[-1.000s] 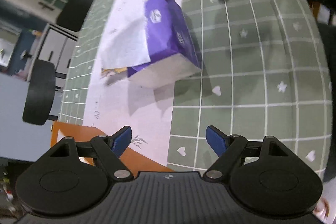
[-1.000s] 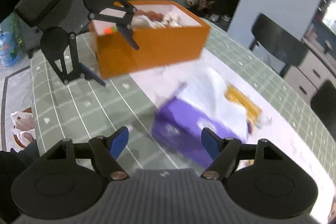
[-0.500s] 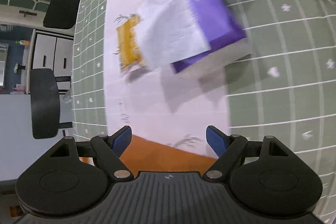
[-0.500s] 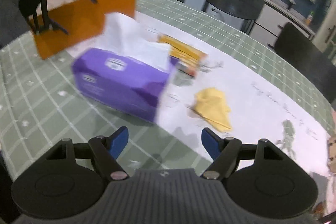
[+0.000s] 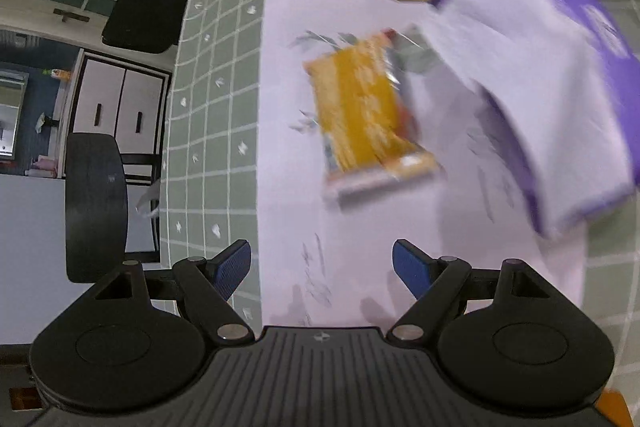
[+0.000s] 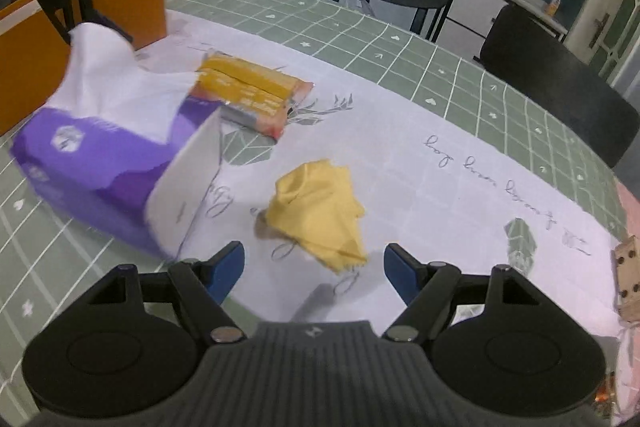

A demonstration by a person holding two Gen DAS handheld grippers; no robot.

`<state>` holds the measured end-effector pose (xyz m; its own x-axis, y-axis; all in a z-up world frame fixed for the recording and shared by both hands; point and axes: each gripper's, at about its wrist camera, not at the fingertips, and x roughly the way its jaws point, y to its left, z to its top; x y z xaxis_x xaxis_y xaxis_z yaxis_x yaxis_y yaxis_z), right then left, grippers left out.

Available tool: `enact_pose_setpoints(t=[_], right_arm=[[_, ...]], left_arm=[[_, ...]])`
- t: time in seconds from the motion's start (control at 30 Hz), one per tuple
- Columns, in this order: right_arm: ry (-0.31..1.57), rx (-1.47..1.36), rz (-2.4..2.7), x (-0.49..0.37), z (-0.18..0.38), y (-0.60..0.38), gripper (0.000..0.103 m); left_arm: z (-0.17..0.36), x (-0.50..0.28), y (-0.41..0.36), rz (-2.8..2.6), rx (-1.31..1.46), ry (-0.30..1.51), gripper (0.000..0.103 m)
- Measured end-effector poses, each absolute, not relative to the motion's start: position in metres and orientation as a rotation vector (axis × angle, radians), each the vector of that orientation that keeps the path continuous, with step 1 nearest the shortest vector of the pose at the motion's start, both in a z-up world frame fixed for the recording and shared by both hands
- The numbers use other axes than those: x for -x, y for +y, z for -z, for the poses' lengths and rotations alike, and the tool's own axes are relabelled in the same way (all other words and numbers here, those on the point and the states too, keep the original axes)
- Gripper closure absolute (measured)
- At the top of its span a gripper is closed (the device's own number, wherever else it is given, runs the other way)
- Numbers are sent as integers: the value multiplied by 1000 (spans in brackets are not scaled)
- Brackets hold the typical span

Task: Organize soft objects
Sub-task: 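Withdraw both grippers from the box and move toward the yellow snack packet and cloth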

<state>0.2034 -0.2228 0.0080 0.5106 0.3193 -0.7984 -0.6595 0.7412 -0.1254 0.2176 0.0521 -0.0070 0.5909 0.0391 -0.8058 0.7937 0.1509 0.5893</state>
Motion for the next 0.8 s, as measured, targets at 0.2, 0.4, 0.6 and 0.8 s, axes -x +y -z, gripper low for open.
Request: enact_pose_setpoints(t=[0.2, 0.4, 0.6, 0.8], right_arm=[[881, 359, -627, -229, 9, -210, 27], [909, 315, -638, -239, 14, -206, 27], [932, 319, -651, -246, 18, -206, 27], [941, 334, -644, -252, 25, -206, 27]], left_arm=[[-1, -254, 37, 689, -1180, 790, 9], [4, -274, 21, 825, -1048, 855, 9], [23, -285, 8, 930, -996, 944, 9], [43, -301, 0, 925, -1004, 1017, 9]])
